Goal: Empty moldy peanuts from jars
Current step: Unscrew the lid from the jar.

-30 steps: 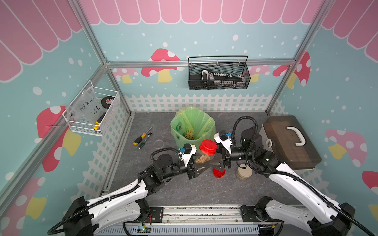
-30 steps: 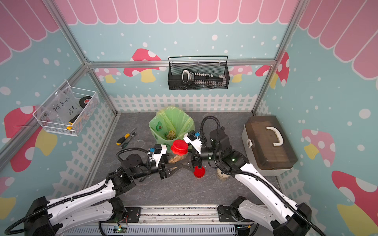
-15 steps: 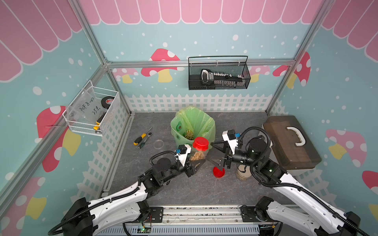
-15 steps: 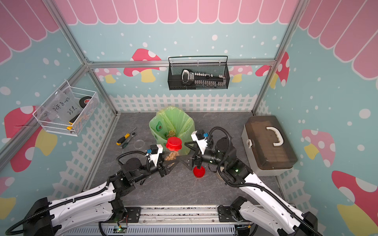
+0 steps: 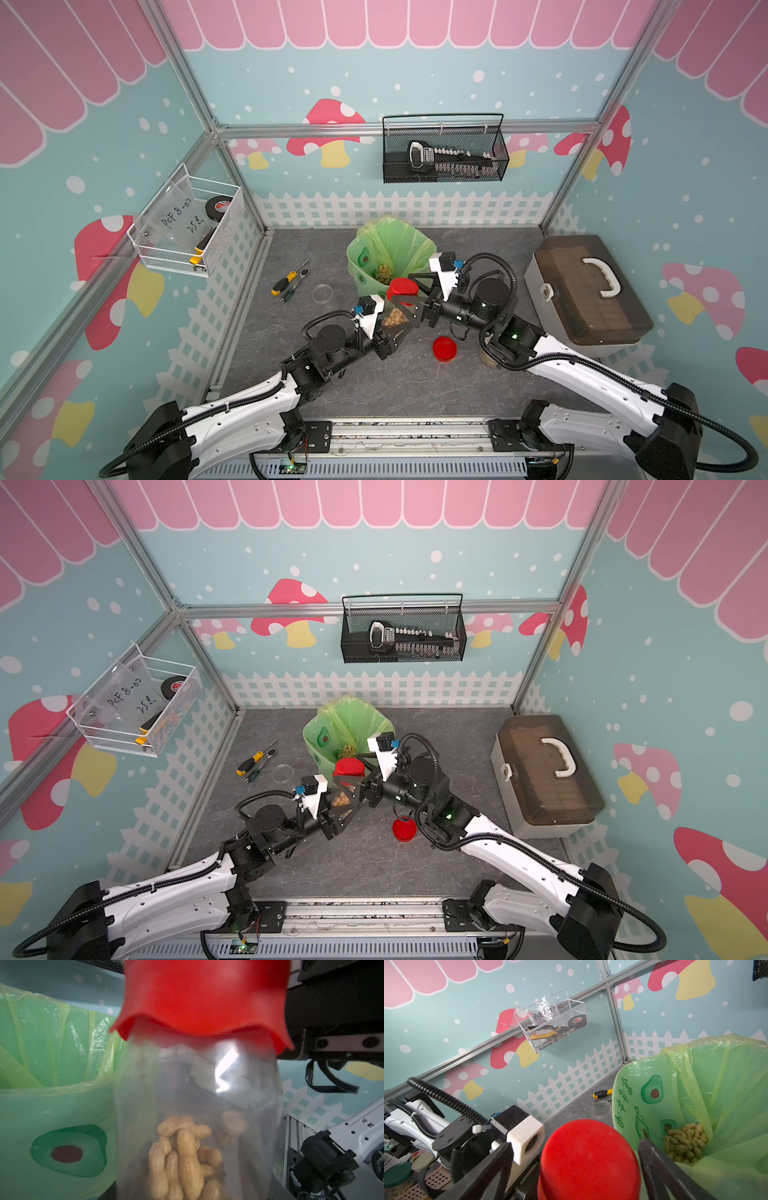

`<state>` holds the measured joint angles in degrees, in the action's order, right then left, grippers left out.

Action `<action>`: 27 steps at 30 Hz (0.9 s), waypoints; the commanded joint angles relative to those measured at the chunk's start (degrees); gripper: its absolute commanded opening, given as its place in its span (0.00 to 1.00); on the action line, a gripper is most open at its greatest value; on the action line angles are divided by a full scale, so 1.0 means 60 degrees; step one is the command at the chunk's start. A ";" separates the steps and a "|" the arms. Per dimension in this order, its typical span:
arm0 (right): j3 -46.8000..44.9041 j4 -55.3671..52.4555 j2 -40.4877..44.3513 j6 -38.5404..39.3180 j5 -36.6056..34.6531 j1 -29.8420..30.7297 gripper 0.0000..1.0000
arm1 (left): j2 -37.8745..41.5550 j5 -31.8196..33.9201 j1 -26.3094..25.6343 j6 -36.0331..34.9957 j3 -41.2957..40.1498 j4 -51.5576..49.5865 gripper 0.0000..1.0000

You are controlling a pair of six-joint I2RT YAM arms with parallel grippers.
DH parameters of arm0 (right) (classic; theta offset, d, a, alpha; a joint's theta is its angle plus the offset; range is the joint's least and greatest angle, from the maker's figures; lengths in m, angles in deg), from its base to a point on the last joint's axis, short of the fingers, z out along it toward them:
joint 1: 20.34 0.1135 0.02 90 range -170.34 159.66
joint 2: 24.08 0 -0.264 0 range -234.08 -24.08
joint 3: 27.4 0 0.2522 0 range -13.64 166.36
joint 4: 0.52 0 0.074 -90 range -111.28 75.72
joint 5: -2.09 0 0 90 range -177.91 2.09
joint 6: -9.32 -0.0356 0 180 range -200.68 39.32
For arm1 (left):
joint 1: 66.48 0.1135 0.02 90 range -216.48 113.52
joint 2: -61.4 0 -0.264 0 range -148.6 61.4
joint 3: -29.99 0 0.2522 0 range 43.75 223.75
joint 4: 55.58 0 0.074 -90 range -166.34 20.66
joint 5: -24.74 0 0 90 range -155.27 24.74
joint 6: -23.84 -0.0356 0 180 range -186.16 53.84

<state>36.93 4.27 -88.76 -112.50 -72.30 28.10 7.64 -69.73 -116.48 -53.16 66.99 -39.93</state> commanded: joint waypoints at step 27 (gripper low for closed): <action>0.2835 -0.1151 -0.0848 0.0351 0.4039 -0.0567 0.52 | 0.0852 -0.2767 0.0140 -0.0073 0.2900 -0.2351 0.42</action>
<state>51.77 -1.13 -92.21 -110.38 -58.99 25.52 13.04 -76.58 -115.67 -52.90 79.10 -51.95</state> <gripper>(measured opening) 0.598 0.560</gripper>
